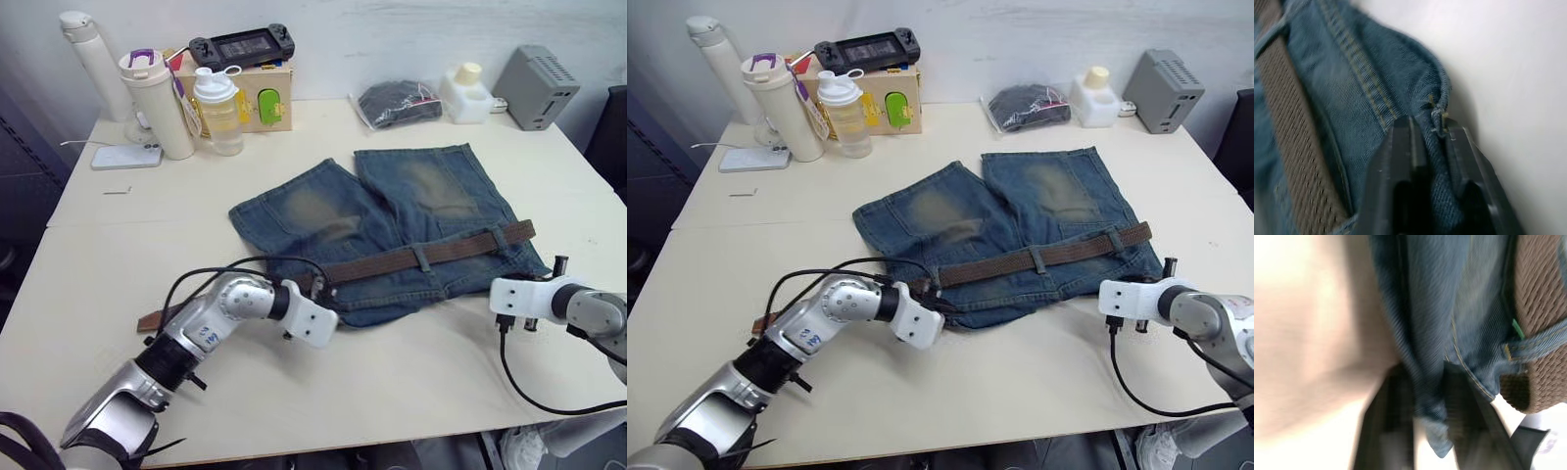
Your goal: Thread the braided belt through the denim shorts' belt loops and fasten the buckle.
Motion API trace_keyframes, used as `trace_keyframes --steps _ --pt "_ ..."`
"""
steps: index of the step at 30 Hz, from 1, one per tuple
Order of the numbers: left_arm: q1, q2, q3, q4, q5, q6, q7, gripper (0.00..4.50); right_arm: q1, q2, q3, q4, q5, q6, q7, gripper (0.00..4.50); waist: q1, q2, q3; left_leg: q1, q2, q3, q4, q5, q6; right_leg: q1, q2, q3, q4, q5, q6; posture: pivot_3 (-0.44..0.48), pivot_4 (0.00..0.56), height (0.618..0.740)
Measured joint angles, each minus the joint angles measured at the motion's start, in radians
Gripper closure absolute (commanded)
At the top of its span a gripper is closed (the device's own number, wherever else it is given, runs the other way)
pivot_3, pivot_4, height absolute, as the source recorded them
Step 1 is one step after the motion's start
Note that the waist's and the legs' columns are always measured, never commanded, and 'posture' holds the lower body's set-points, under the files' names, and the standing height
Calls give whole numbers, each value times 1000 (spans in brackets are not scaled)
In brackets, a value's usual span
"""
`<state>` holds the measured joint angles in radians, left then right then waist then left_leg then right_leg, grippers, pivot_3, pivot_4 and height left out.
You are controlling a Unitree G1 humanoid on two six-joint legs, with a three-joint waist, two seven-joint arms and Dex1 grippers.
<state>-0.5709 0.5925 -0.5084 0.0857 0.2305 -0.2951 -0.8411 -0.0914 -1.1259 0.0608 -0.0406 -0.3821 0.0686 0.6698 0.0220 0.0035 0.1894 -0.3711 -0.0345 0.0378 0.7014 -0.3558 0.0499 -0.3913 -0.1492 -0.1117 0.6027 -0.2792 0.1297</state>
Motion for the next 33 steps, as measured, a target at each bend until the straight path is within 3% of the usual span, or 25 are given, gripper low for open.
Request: trace_keyframes --steps 6,12,17,25,33 --pt "38 71 127 84 -49 -37 36 4343 -3 44 -4 -189 62 133 108 4436 -1 2 0 -1 3 1 0 0 -1 -1 2 -5 5 -1 -2 0 150 690" --pt "89 147 194 128 -71 -120 53 4343 -152 193 83 -223 -4 276 78 4436 -9 2 0 0 3 1 -1 -1 -2 -1 1 -5 5 -1 -2 0 150 690" --pt "79 173 198 219 -42 -232 123 4343 -204 242 176 -171 -81 277 34 4436 -10 3 0 0 2 1 -1 -1 -2 -2 1 -5 6 -1 -2 0 150 690" --pt "17 211 166 347 84 -397 238 4343 -217 284 194 -170 -91 282 47 4436 -22 4 -5 2 2 2 -1 0 -2 -1 2 -5 8 -1 -3 0 150 690" --pt "-4 267 153 390 115 -444 273 4343 -191 308 193 -243 -77 320 77 4436 -29 4 -6 2 4 2 -2 -1 -2 -2 2 -6 9 -2 -4 0 150 690"
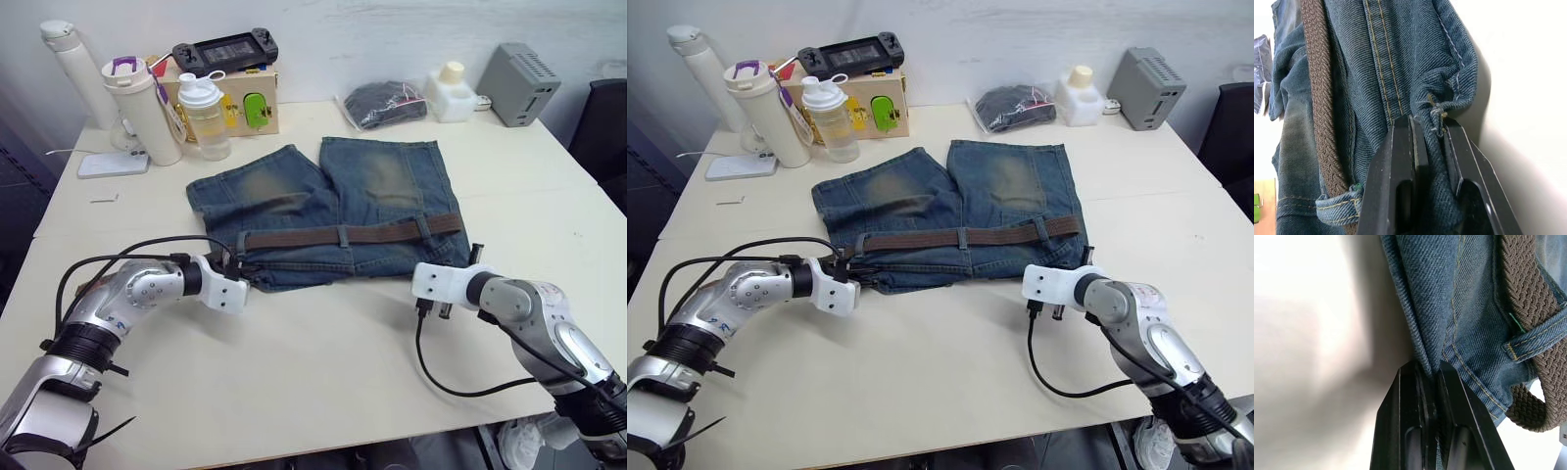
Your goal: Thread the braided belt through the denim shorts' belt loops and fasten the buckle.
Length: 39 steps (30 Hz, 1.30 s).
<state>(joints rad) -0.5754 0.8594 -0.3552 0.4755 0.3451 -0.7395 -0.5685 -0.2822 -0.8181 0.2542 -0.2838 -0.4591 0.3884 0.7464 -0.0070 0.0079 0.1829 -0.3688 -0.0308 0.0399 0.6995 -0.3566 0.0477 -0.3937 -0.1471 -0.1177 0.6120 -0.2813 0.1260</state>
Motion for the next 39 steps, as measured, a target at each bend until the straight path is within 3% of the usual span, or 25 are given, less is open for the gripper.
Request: trace_keyframes --steps 6,11,16,21,25,30,34,39 --pt "76 47 33 -41 16 10 66 4343 37 14 2 -95 22 47 38 4436 -1 0 0 0 0 0 -1 0 -1 -1 -1 -1 0 0 0 0 150 690" --pt "185 46 111 -153 -42 110 59 2302 51 17 2 -88 19 49 10 4500 2 0 0 0 0 0 0 -1 -1 0 -1 -2 0 0 -1 0 150 690" --pt "218 47 158 -222 -74 178 21 283 30 16 -17 -36 18 28 -18 2396 6 -3 -6 1 0 0 0 -1 -1 2 -2 -2 -1 0 0 0 150 690" --pt "283 65 201 -312 -179 247 -86 239 0 8 -43 -8 25 -16 -31 72 6 -2 -8 1 0 0 0 -2 -2 1 -2 -3 -1 0 -1 0 150 690" --pt "364 76 229 -421 -294 326 -188 239 -4 7 -82 -4 77 9 9 72 8 -2 -8 0 0 -1 0 -2 -2 1 -2 -2 -2 0 -1 0 150 690" --pt "469 139 276 -558 -453 460 -335 239 -31 -52 -268 -76 345 220 229 72 9 6 2 -3 0 -2 0 -1 0 0 -3 -1 -3 0 -1 0 150 690" --pt "453 136 311 -608 -521 546 -379 239 -202 -74 -353 -56 511 430 292 72 6 8 5 -3 0 -3 -1 -1 -1 -1 -3 1 -3 -1 -2 0 150 690" --pt "371 61 326 -611 -608 674 -401 239 -419 -10 -302 155 574 637 235 72 5 8 5 -6 0 -2 0 -1 0 -4 -2 0 -2 -1 -2 0 150 690"
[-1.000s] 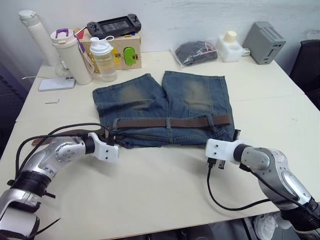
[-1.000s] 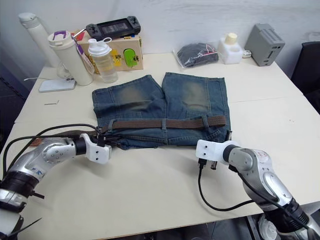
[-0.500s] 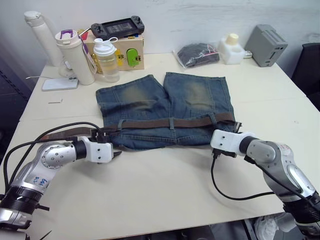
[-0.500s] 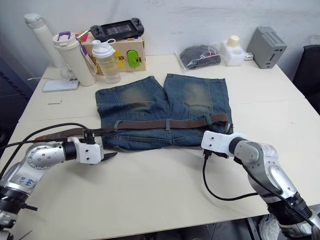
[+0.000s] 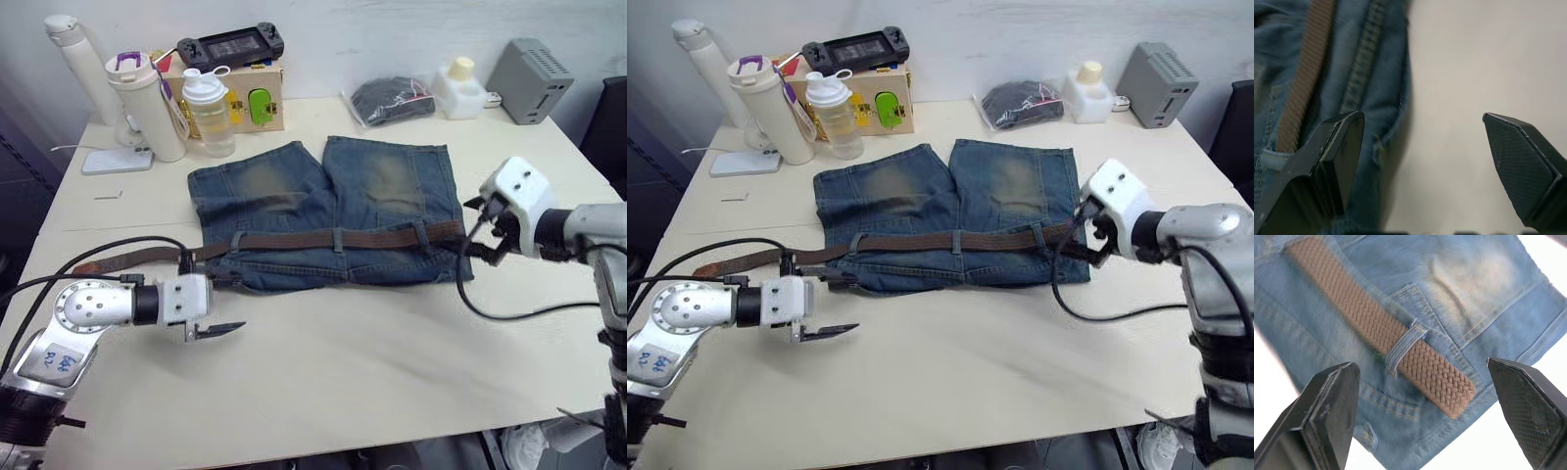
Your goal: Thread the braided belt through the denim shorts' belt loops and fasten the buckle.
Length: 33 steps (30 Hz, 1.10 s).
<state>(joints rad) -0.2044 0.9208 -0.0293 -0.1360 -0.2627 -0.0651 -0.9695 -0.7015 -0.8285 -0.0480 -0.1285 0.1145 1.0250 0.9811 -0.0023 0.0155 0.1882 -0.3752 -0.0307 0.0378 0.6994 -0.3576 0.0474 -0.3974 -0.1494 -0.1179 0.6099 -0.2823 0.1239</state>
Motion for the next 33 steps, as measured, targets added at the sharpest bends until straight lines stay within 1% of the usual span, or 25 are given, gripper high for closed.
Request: trace_keyframes --steps 5,8,11,14,15,17,18,21,23,24,26,28,33 --pt "-23 -33 10 32 -1 25 -10 239 -60 61 94 176 19 59 -41 72 0 0 0 -1 0 1 -1 0 0 0 1 -7 0 0 0 0 150 690" --pt "-11 -48 10 28 5 31 -10 239 -101 86 106 258 40 71 -48 72 0 0 0 -1 -1 1 0 0 1 -1 1 -8 1 0 0 0 150 690" --pt "6 -57 10 20 14 30 -9 239 -143 89 123 312 51 65 -48 72 0 0 0 -1 -1 1 0 0 1 -1 1 -8 1 0 0 0 150 690" --pt "27 -73 10 19 31 26 -5 239 -160 90 157 356 55 39 -33 808 1 0 0 -1 -1 0 0 0 1 0 1 -9 1 0 0 0 150 690" --pt "26 -76 11 19 33 25 -3 239 -160 94 166 368 56 31 -27 1270 1 0 0 -1 -1 0 0 0 1 0 1 -9 1 0 0 0 150 690" --pt "22 -77 13 22 34 23 -2 239 -159 95 180 374 64 22 -16 2355 0 0 1 -1 -1 0 0 0 1 0 1 -9 1 0 0 0 150 690" --pt "13 -77 15 30 34 21 -2 239 -159 95 183 374 67 19 -11 2779 1 0 1 -1 -1 0 0 0 1 0 1 -9 1 0 0 0 150 690" --pt "-44 -80 30 76 31 28 -2 239 -157 96 192 372 74 7 -5 4371 2 0 1 -1 -1 0 0 1 1 0 1 -9 1 0 0 0 150 690" --pt "-86 -90 47 104 16 52 -1 239 -156 96 193 371 75 3 -6 4446 2 0 1 -1 -1 0 0 1 1 0 1 -10 1 0 0 0 150 690" --pt "-131 -98 59 126 -5 84 1 239 -153 95 192 370 77 1 -6 4446 1 0 1 -1 -1 0 0 1 1 0 1 -10 1 0 0 0 150 690" --pt "-277 -128 70 246 -49 191 -2 239 -148 104 191 359 77 -6 -22 4446 2 0 1 -1 -2 0 1 1 2 0 2 -12 3 0 0 0 150 690" --pt "-327 -135 72 301 -57 236 -6 239 -140 108 191 346 78 -19 -30 4446 -1 0 1 0 -3 0 0 1 2 0 1 -13 3 0 0 0 150 690" --pt "-433 -236 54 512 -74 439 -7 239 -104 117 181 302 77 -44 -73 4446 -1 -2 2 -1 -3 1 0 1 2 -1 2 -15 3 0 0 0 150 690"
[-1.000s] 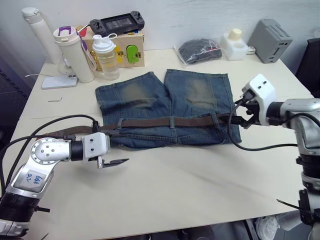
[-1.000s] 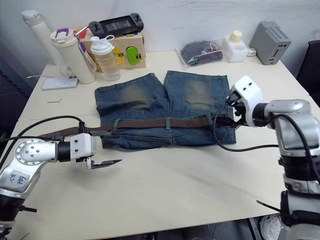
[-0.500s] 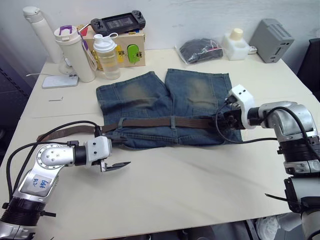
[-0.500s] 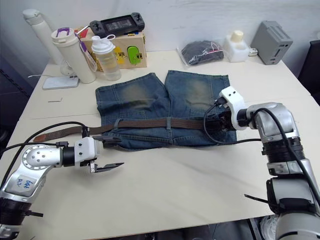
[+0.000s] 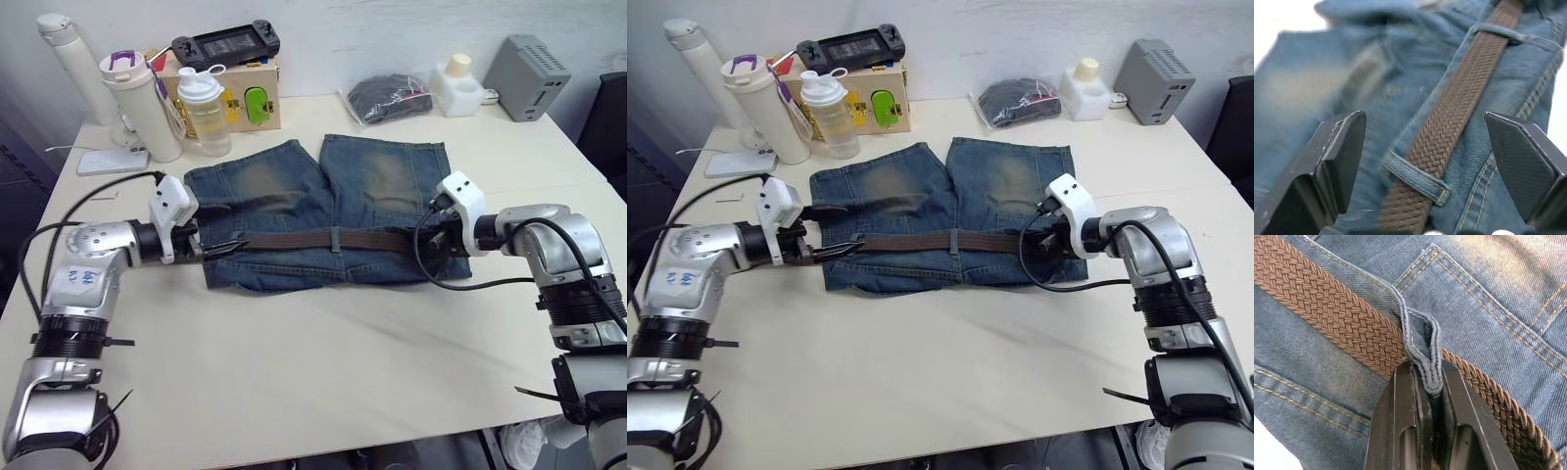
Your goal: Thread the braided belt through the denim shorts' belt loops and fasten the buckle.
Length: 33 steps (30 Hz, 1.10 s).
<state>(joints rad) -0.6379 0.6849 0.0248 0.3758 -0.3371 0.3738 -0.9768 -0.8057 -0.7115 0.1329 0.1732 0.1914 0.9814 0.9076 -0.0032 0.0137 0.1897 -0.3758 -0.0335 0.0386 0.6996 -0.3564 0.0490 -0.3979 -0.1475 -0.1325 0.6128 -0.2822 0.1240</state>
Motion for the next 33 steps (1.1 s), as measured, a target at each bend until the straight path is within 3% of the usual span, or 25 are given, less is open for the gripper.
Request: trace_keyframes --steps 6,21,26,33 --pt "-109 -30 5 192 9 93 20 239 34 6 -14 -71 3 7 -37 4446 0 -2 1 0 0 0 0 0 0 0 0 0 1 0 0 0 150 690" --pt "-169 -64 -3 305 48 171 13 239 64 6 -26 -150 34 48 -79 4446 -1 -2 1 0 0 0 1 0 0 0 0 0 2 0 0 0 150 690" --pt "-169 -64 -2 305 54 172 8 1689 65 6 -26 -151 39 48 -85 4500 -1 -2 1 0 0 0 1 0 0 0 -1 0 2 0 0 0 150 690" --pt "-147 -52 -6 287 86 127 -2 4361 64 14 -26 -150 44 48 -103 4500 -1 -2 1 0 -1 0 1 0 0 0 -1 0 2 0 0 0 150 690"
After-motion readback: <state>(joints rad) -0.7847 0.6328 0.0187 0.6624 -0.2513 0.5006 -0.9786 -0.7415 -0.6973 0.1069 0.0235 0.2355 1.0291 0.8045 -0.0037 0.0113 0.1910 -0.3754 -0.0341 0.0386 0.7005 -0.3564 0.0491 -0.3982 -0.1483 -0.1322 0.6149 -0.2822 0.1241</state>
